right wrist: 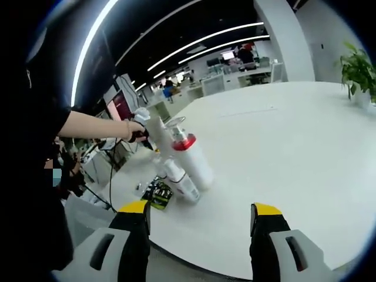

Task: Arrange the skincare products in the storage area until every visible bottle or jar stands upright without overlapping.

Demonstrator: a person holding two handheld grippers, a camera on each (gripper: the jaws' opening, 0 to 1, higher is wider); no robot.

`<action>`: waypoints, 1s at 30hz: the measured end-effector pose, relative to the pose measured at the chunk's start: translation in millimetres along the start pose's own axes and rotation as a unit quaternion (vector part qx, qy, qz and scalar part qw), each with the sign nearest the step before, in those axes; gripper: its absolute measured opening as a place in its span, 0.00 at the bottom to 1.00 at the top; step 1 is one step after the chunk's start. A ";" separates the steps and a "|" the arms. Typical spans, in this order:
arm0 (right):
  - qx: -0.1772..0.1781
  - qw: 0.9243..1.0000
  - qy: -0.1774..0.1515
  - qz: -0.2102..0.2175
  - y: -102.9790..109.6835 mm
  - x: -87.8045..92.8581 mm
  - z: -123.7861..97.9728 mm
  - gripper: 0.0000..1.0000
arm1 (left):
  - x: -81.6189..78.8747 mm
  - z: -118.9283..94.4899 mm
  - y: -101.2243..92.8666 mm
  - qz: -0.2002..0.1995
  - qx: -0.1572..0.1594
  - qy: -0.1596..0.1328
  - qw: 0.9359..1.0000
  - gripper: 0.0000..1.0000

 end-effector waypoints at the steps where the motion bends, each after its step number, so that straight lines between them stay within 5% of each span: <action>1: 0.000 1.000 -0.001 0.001 -0.2 -0.1 -0.1 0.71 | 0.4 0.2 -1.3 0.013 -0.008 -0.002 1.000 0.58; 9: -0.001 1.000 0.002 0.001 -1.0 0.9 0.4 0.71 | 0.3 -4.5 -5.8 0.003 -0.010 -0.007 1.000 0.55; 17: 0.000 1.000 0.001 0.000 -1.9 1.3 0.1 0.71 | -3.3 -2.9 0.5 0.013 -0.006 -0.013 1.000 0.34; 30: -0.001 1.000 -0.003 -0.004 -1.0 0.1 0.4 0.71 | -11.1 -2.2 5.2 0.011 0.002 -0.028 1.000 0.30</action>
Point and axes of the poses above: the point that each gripper's makers call its tool centre point, and the gripper's own axes: z roughly forward along the fingers, y roughly to its left, x roughly out of its underside, the point moved 7 cm from there along -z, roughly backward along the fingers, and after that the axes turned 4 degrees about -x, right-handed, at the moved point
